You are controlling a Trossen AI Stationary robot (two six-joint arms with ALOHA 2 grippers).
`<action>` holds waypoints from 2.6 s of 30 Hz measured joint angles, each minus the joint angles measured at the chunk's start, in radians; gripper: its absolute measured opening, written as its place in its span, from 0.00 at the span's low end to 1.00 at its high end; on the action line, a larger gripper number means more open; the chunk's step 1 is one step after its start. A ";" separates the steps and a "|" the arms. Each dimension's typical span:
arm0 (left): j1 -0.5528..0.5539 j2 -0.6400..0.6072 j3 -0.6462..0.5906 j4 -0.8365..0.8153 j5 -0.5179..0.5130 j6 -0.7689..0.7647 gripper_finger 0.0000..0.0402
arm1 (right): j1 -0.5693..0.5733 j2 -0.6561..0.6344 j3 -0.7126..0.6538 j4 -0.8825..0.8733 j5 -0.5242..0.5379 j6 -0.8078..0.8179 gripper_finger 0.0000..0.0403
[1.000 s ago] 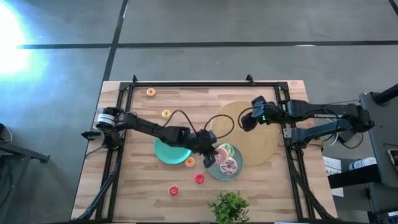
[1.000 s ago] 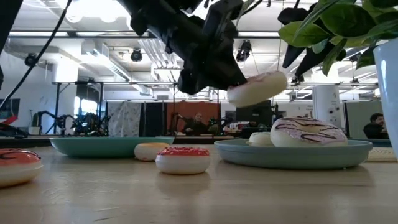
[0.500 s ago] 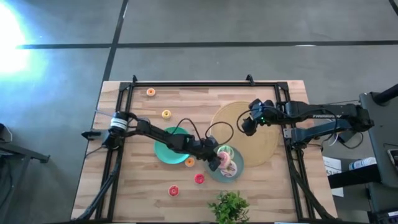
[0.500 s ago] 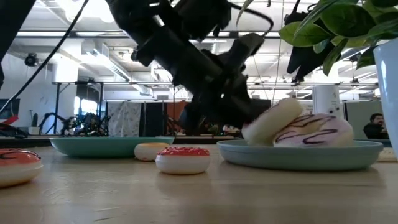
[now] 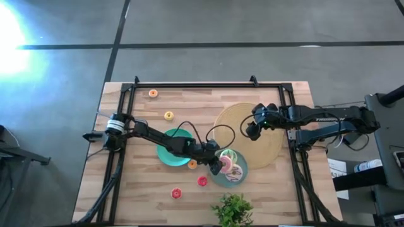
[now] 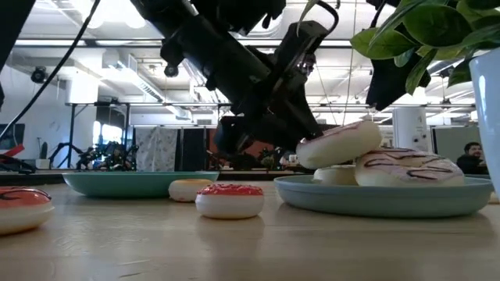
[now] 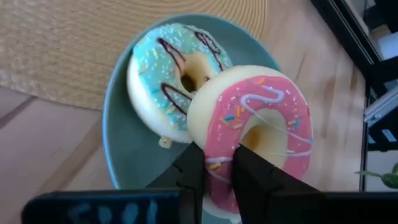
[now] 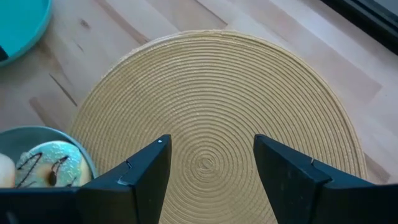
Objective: Pick & Place donuts
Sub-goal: Put the large pink donut on the blue plate, then put the small blue donut on the green plate
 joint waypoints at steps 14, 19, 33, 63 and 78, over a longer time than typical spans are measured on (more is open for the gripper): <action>-0.010 0.000 0.000 -0.071 0.024 -0.033 0.32 | 0.000 0.000 -0.014 0.043 -0.001 -0.007 0.54; -0.009 -0.018 -0.001 -0.080 0.060 -0.017 0.36 | 0.000 0.000 -0.014 0.048 0.000 -0.007 0.54; -0.001 -0.146 -0.002 -0.322 -0.121 0.053 0.37 | 0.000 0.001 -0.015 0.060 0.006 -0.030 0.54; 1.105 -0.490 -0.058 -0.903 -0.094 0.367 0.37 | -0.004 0.002 0.000 0.152 0.002 0.067 0.54; 1.288 -0.234 -0.095 -0.822 -0.089 0.588 0.37 | -0.007 0.003 -0.004 0.170 0.039 0.188 0.54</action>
